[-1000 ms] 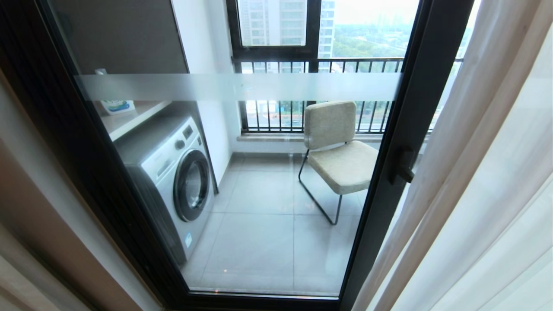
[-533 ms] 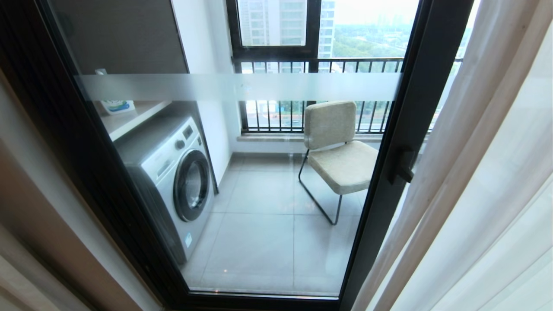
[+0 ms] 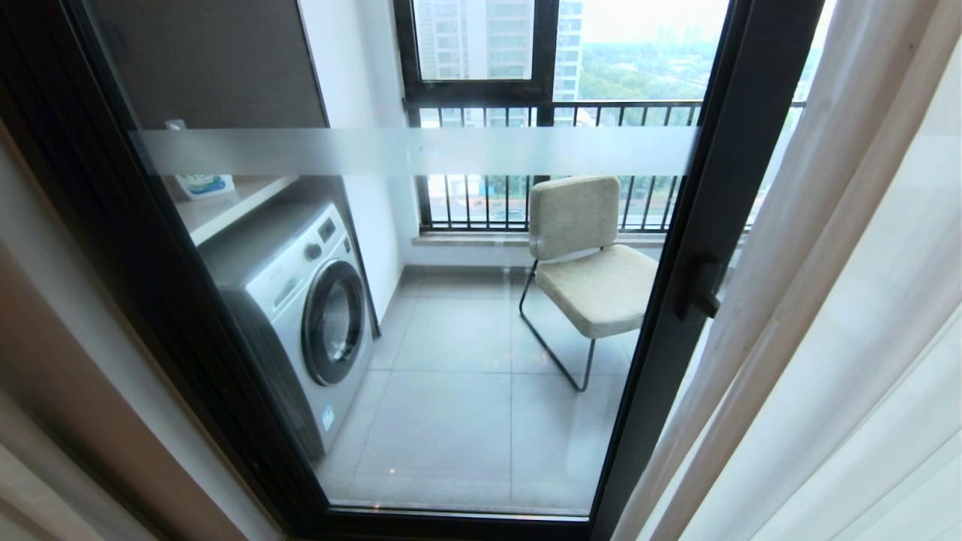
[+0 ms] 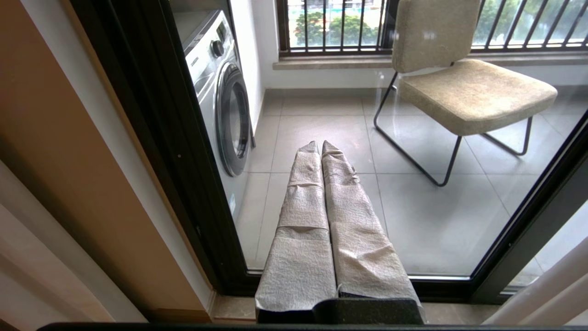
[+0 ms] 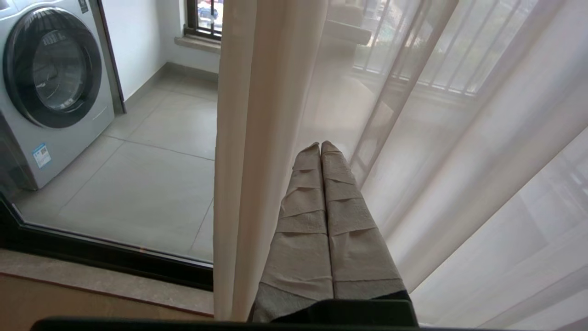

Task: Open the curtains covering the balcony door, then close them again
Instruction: Pull the inner curtains open on both sides

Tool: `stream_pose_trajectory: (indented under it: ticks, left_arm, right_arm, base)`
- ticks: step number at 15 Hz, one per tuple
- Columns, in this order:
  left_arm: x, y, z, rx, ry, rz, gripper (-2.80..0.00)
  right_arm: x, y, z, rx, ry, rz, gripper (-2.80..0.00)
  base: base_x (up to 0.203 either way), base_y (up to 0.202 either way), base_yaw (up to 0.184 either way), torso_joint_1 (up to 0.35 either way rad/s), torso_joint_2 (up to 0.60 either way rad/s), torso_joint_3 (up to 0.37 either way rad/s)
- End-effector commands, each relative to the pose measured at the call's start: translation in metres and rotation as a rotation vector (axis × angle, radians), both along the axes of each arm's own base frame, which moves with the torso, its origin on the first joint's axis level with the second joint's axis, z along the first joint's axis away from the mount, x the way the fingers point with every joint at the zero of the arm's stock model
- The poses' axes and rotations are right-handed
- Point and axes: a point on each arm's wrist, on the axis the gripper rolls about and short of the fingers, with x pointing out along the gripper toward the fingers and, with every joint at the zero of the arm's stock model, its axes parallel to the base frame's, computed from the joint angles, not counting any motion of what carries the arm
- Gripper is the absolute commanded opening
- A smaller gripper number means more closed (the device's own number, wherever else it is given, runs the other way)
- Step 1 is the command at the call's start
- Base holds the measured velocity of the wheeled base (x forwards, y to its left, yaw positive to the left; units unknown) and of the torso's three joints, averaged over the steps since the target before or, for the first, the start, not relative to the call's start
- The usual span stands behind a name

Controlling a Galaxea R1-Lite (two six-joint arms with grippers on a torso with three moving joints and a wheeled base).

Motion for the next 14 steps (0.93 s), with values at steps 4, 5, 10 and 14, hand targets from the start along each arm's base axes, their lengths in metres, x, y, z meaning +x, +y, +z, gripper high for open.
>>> stream_pose_trajectory:
  ticks: [4, 5, 10, 14]
  left_arm:
    - [0.0, 0.0, 0.0, 0.0, 0.0, 0.001, -2.8]
    - [0.0, 0.0, 0.0, 0.0, 0.0, 0.001, -2.8]
    - [0.0, 0.0, 0.0, 0.0, 0.0, 0.001, -2.8]
    - [0.0, 0.0, 0.0, 0.0, 0.0, 0.001, -2.8]
  right_arm:
    - [0.0, 0.0, 0.049, -0.04, -0.027, 0.009, -2.8]
    - [0.003, 0.0, 0.068, -0.044, -0.034, 0.009, -2.8]
    - [0.035, 0.0, 0.165, -0.07, -0.081, 0.031, 0.0]
    - [0.074, 0.002, 0.201, -0.08, -0.126, 0.041, 0.0]
  base:
    - [0.0, 0.0, 0.0, 0.0, 0.0, 0.0]
    - [0.0, 0.0, 0.0, 0.0, 0.0, 0.0]
    - [0.0, 0.0, 0.0, 0.0, 0.0, 0.0]
    - [0.0, 0.0, 0.0, 0.0, 0.0, 0.0]
